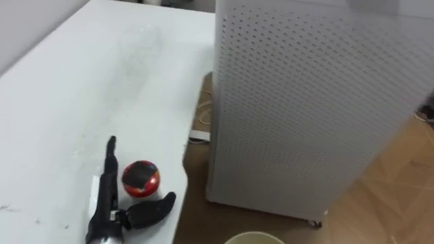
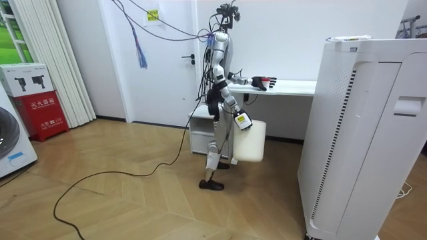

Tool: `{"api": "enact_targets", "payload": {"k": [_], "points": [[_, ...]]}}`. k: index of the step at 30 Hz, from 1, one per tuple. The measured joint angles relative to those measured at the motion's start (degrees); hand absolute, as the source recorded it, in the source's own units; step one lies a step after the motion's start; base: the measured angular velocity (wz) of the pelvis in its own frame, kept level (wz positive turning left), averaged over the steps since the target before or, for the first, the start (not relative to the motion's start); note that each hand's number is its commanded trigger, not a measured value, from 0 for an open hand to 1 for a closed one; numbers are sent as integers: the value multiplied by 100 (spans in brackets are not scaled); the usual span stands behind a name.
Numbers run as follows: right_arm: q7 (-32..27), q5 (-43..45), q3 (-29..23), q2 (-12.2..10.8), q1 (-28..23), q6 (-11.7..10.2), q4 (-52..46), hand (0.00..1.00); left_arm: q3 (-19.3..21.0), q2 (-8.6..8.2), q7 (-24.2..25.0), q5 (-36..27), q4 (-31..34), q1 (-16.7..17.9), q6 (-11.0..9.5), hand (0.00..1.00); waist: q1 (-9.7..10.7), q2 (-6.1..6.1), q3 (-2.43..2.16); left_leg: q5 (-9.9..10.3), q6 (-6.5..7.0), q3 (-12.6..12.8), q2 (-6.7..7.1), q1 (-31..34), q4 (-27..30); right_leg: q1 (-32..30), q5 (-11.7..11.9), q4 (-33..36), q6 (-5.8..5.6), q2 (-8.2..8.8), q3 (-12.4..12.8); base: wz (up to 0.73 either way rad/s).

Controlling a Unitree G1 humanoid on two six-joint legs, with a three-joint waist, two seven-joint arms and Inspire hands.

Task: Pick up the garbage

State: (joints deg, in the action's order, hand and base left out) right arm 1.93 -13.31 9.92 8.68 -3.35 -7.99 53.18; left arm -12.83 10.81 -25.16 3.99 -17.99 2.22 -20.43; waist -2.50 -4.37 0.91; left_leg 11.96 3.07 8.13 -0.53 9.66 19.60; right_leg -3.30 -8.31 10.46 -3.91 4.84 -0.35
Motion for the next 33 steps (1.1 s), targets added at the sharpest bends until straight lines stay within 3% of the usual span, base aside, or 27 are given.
{"api": "enact_targets", "payload": {"k": [1,2,3,10,19,26,33], "points": [[7,58,12,-1,16,0,-44,100,19,-5,2,-4,-75,0,28,24,-45,42,-4,1,2,5,14,-116,-44,78,56,-60,1,-15,-156,-39],[4,68,12,-1,5,0,-67,100,41,0,1,-3,-111,2,40,57,-55,59,-6,3,2,2,28,-175,-80,131,74,-91,4,-17,-175,-44],[-8,64,12,-1,-1,0,-109,100,91,-35,1,-8,-201,11,47,100,-56,87,-17,4,3,6,56,-283,-190,230,77,-197,1,-6,-210,-30],[73,89,12,4,-138,54,-25,100,520,-96,-149,-7,-697,27,17,100,67,320,-49,-23,-36,8,38,-681,-539,368,102,-144,44,-86,-312,-18],[1,266,4,58,-161,47,4,100,777,-30,-311,-351,-1010,-14,-291,100,97,254,-28,-53,-61,38,38,-847,-613,413,115,-72,65,-100,-490,-6],[-12,270,4,49,-160,47,-1,100,761,-29,-303,-510,-1034,-16,-392,100,104,238,-20,-52,-60,38,36,-865,-640,416,115,-76,64,-88,-625,0],[9,230,7,49,-129,47,-32,100,764,-44,-221,-728,-1000,-50,-330,100,101,227,-24,-52,-60,36,24,-897,-682,429,115,-72,64,-82,-611,0]]}}
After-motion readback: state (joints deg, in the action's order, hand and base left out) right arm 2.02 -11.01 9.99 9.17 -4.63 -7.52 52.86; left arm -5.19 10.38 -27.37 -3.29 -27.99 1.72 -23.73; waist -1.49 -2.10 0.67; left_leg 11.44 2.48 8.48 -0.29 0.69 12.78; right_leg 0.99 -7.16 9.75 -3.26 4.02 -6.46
